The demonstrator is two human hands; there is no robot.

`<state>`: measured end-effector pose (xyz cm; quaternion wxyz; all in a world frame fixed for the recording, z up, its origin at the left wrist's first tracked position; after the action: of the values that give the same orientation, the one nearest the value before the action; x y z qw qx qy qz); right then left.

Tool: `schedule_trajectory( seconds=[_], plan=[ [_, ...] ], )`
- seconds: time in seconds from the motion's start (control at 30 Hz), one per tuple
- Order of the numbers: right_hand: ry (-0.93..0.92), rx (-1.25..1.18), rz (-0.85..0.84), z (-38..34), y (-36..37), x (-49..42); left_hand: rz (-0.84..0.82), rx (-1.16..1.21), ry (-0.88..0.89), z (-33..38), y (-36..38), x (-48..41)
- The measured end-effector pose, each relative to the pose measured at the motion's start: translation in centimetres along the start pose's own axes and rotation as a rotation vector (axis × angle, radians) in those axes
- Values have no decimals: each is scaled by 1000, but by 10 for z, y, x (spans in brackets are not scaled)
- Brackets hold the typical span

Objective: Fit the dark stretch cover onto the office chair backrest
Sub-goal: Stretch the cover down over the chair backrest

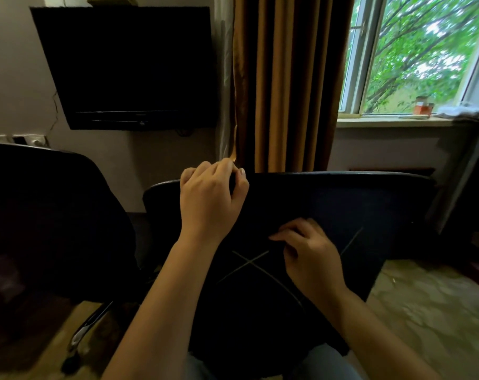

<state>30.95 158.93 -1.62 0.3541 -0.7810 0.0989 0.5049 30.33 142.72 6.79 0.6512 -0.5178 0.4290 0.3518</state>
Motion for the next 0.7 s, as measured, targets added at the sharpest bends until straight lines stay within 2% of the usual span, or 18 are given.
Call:
schedule_trajectory(
  seconds=[0.17,0.27,0.37,0.53,0.6,0.7],
  plan=[
    [-70,-7,211,-28,-56,-43,-2,13,-6,-1,0,0],
    [-66,9,267,-22,-58,-45,6,19,-7,-1,-1,0],
    [-68,33,191,-3,-29,-18,7,35,-4,-1,0,-1],
    [42,60,-20,26,11,19,8,29,10,-1,-2,-1],
    [40,40,-14,18,2,11,7,23,14,-1,-2,0],
    [-29,0,89,-8,-29,-15,21,15,14,-1,-3,-1]
  ],
)
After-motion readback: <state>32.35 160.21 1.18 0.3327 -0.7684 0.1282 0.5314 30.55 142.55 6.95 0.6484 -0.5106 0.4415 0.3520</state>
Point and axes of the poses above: each hand's wrist, its own x-axis away from the middle knuckle, its own y-axis out of the palm, z = x × y, the point moved 8 cm from there along -x, towards the middle knuckle, and after that the axes turned 8 degrees about -x, right-handed, at the moved point
